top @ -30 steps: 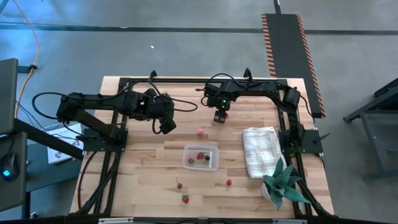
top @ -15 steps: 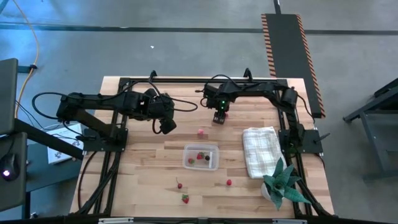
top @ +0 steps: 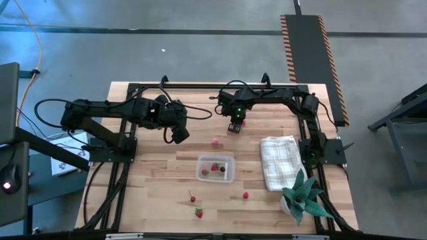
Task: Pick and placing Produce into tupperware
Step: Put the top strawberry into the bin
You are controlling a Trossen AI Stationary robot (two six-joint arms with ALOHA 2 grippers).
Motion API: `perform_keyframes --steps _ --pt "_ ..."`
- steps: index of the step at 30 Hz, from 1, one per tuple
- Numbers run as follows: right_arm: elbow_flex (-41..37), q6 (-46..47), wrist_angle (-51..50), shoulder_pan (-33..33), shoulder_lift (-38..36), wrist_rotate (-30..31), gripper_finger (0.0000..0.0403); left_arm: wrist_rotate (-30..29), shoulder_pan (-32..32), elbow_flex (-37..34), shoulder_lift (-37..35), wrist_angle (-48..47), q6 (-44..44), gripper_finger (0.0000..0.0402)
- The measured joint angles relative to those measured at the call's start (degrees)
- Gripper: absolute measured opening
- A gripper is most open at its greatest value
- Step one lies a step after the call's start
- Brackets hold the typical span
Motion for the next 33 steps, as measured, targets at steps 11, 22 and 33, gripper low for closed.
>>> perform_keyframes --steps 11,22,33 --pt "0.0 6.9 -1.3 5.2 -8.6 -4.5 0.0001 -0.4 0.0 0.0 0.0 -0.1 0.5 0.0225" --pt "0.0 18.2 5.2 19.0 -21.7 -5.2 0.0 -2.0 0.0 0.0 0.0 0.0 0.5 0.0225" --pt "0.1 24.5 15.7 28.6 -17.1 -4.4 0.0 -2.0 0.0 0.0 0.0 -0.2 1.0 0.0225"
